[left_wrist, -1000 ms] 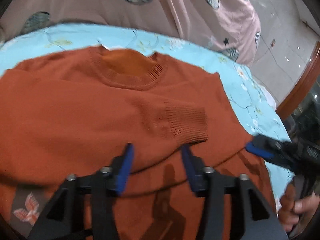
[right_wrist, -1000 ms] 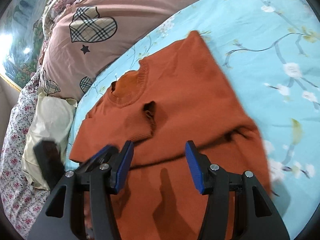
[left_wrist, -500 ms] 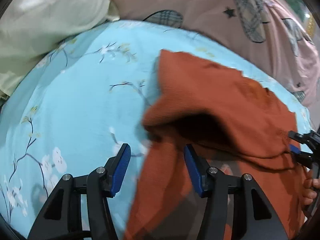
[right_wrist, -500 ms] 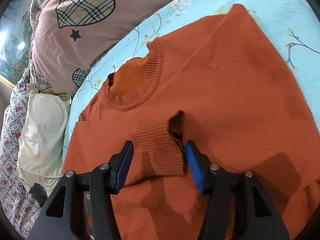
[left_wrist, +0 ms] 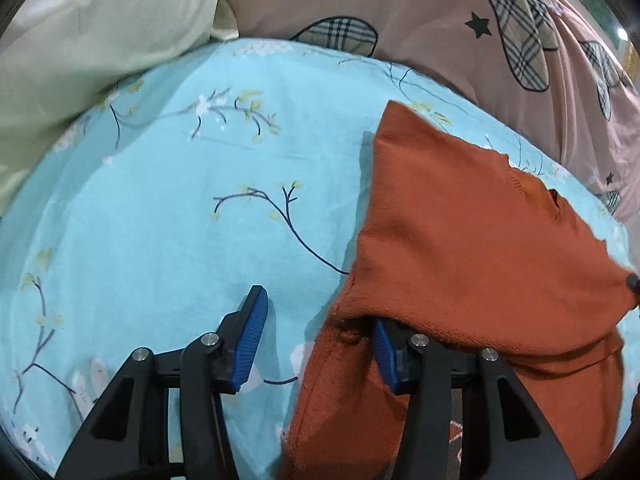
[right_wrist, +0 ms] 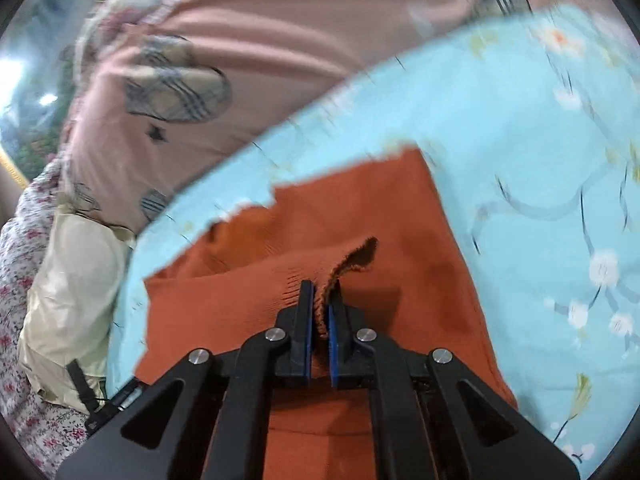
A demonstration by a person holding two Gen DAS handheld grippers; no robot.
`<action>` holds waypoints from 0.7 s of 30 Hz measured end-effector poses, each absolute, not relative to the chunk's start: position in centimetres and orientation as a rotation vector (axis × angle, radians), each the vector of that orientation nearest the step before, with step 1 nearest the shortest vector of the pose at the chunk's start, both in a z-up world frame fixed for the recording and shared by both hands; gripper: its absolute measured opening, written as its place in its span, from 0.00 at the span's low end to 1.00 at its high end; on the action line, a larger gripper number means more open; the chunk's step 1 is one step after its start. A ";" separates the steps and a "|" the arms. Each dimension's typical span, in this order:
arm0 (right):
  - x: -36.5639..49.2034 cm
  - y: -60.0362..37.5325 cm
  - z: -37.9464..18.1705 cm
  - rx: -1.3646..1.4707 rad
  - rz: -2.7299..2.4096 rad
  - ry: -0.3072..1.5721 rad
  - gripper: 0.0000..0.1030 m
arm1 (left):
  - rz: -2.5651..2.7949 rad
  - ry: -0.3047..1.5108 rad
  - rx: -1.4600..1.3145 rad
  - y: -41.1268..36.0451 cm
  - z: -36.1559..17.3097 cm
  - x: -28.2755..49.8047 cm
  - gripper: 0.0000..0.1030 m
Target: Fold small clothes
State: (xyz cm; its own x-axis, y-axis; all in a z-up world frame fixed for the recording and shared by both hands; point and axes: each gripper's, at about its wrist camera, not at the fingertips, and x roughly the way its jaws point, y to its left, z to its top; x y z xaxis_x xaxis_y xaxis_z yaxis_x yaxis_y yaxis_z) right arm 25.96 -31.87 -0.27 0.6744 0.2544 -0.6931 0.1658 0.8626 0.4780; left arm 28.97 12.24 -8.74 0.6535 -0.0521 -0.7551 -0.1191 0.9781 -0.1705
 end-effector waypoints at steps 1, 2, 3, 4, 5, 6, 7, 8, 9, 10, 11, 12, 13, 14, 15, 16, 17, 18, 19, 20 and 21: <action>26.0 -31.8 -1.1 0.538 0.050 0.861 0.07 | 0.036 0.849 -0.209 12.1 -8.6 28.7 0.43; 26.0 -31.4 -1.7 0.526 0.050 0.876 0.07 | 0.037 0.836 -0.215 12.2 -8.5 28.5 0.42; 25.9 -31.2 -2.1 0.523 0.055 0.882 0.07 | 0.043 0.819 -0.234 12.6 -8.4 28.2 0.42; 25.7 -31.0 -2.2 0.526 0.065 0.880 0.07 | 0.046 0.808 -0.257 13.0 -8.3 28.0 0.42; 25.4 -30.8 -2.0 0.533 0.082 0.863 0.07 | 0.046 0.800 -0.287 13.6 -8.3 27.8 0.42; 25.1 -30.9 -1.8 0.535 0.095 0.835 0.07 | 0.046 0.794 -0.318 14.1 -8.3 27.6 0.42; 24.7 -30.9 -1.6 0.528 0.097 0.820 0.07 | 0.045 0.793 -0.340 14.5 -8.4 27.5 0.42; 24.7 -31.0 -1.6 0.506 0.078 0.823 0.07 | 0.041 0.797 -0.354 14.7 -8.5 27.4 0.42; 24.8 -31.0 -1.9 0.492 0.066 0.838 0.07 | 0.041 0.801 -0.360 14.8 -8.7 27.4 0.42; 24.8 -31.2 -2.3 0.485 0.059 0.858 0.07 | 0.040 0.802 -0.362 14.7 -8.7 27.4 0.42; 25.0 -31.4 -2.9 0.479 0.049 0.880 0.07 | 0.038 0.803 -0.361 14.7 -8.7 27.4 0.42; 25.2 -31.5 -3.4 0.469 0.030 0.905 0.07 | 0.037 0.803 -0.361 14.6 -8.7 27.4 0.42; 25.1 -31.5 -3.7 0.465 0.013 0.915 0.07 | 0.037 0.802 -0.359 14.6 -8.7 27.3 0.42; 24.8 -31.7 -3.6 0.452 -0.022 0.917 0.08 | 0.038 0.801 -0.354 14.5 -8.6 27.3 0.42; 24.4 -31.8 -3.2 0.435 -0.061 0.907 0.09 | 0.039 0.800 -0.353 14.5 -8.7 27.3 0.42; 23.8 -31.8 -2.5 0.416 -0.108 0.881 0.14 | 0.039 0.800 -0.353 14.5 -8.7 27.3 0.42; 23.1 -31.9 -1.3 0.405 -0.133 0.833 0.14 | 0.038 0.801 -0.354 14.5 -8.8 27.3 0.42; 22.9 -31.6 -0.6 0.406 -0.123 0.804 0.14 | 0.039 0.804 -0.353 14.4 -8.8 27.3 0.42; 22.8 -31.2 0.1 0.408 -0.092 0.781 0.14 | 0.041 0.805 -0.350 14.4 -8.9 27.3 0.42; 23.3 -30.2 0.4 0.401 -0.024 0.782 0.15 | 0.044 0.806 -0.344 14.3 -8.8 27.3 0.42; 24.0 -29.2 0.2 0.397 0.043 0.807 0.18 | 0.049 0.807 -0.336 14.2 -8.8 27.3 0.42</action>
